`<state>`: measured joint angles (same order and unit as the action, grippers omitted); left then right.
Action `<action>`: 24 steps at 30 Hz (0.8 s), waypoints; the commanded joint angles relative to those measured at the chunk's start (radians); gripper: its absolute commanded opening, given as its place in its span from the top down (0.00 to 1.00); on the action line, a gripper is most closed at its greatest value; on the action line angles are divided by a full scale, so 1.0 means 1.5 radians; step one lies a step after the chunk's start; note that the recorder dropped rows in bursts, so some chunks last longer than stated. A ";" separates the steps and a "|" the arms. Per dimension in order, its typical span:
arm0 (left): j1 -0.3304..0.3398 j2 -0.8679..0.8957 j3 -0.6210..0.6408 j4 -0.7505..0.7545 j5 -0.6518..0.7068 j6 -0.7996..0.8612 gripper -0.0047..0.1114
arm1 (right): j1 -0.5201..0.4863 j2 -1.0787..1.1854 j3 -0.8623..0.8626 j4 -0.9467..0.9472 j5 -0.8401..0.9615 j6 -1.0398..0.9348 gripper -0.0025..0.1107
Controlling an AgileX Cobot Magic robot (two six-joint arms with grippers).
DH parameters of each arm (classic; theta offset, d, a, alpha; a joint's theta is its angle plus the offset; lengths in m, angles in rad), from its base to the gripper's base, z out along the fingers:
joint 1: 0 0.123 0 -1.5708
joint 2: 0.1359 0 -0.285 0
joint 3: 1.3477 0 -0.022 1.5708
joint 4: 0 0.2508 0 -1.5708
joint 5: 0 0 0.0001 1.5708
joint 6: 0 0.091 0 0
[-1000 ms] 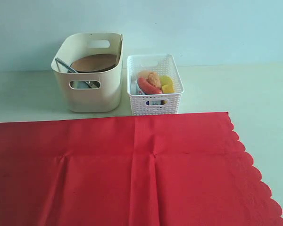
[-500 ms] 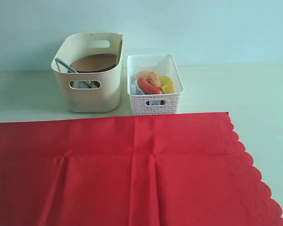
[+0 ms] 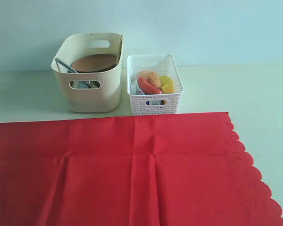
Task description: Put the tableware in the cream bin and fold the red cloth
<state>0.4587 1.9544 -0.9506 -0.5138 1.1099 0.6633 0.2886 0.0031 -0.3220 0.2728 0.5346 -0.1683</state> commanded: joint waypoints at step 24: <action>-0.074 -0.010 -0.026 -0.189 0.074 0.166 0.96 | -0.004 -0.002 0.004 0.004 -0.002 -0.003 0.98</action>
<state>0.3518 1.9796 -0.9764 -0.7711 1.2138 0.9241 0.2886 0.0031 -0.3220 0.2728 0.5346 -0.1683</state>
